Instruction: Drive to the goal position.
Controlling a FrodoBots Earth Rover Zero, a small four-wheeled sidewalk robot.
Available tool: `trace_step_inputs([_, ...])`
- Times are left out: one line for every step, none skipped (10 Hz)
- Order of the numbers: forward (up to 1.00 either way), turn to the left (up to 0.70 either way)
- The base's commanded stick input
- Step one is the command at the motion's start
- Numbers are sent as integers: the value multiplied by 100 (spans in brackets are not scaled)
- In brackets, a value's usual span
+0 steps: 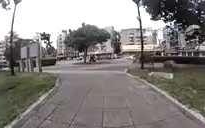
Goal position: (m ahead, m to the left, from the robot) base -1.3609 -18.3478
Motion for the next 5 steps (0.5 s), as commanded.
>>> trace_step_inputs([85,0])
trace_step_inputs([85,0])
trace_step_inputs([85,0])
trace_step_inputs([85,0])
trace_step_inputs([85,0])
